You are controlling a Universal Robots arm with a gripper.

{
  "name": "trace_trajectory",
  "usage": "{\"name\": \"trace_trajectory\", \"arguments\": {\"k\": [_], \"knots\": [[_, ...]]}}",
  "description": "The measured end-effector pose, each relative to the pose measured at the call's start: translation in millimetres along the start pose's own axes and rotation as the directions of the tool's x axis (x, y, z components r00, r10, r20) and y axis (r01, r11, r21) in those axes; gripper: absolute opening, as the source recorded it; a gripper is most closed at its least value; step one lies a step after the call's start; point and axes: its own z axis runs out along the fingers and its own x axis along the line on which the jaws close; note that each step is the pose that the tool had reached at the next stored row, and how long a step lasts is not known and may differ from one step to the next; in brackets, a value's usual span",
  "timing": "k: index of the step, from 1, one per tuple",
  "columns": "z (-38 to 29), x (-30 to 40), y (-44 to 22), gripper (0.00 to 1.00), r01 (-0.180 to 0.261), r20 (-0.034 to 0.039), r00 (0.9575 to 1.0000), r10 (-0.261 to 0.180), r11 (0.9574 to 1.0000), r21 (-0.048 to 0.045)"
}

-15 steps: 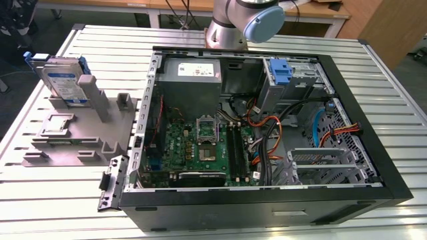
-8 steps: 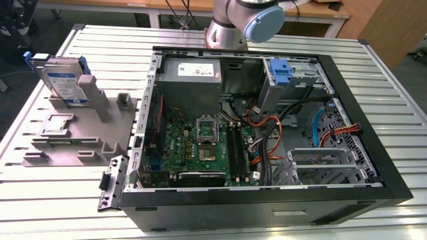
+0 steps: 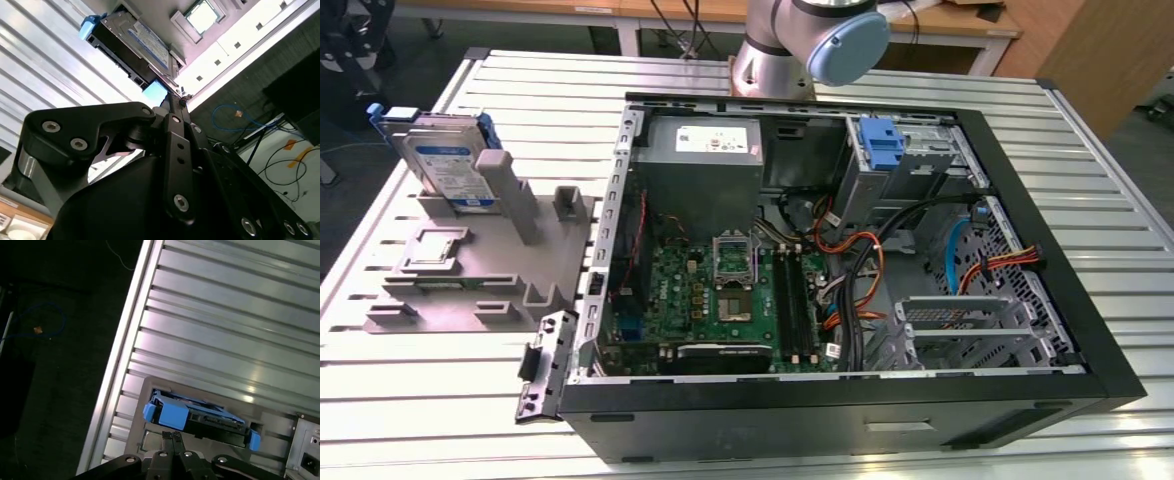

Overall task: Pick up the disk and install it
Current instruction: 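Pick up the disk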

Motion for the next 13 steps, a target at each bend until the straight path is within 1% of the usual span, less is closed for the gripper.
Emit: {"name": "trace_trajectory", "arguments": {"k": [3,6,11,13], "knots": [[0.0,0.0,0.0,0.1,0.038,-0.0015,0.9993,-0.038,0.9993,-0.0004],[0.0,0.0,0.0,0.1,0.078,-0.003,0.9969,-0.078,0.9969,-0.001],[0.0,0.0,0.0,0.1,0.139,-0.0053,0.9902,-0.139,0.9903,-0.0019],[0.0,0.0,0.0,0.1,0.156,-0.006,0.9878,-0.156,0.9878,-0.0021]]}}
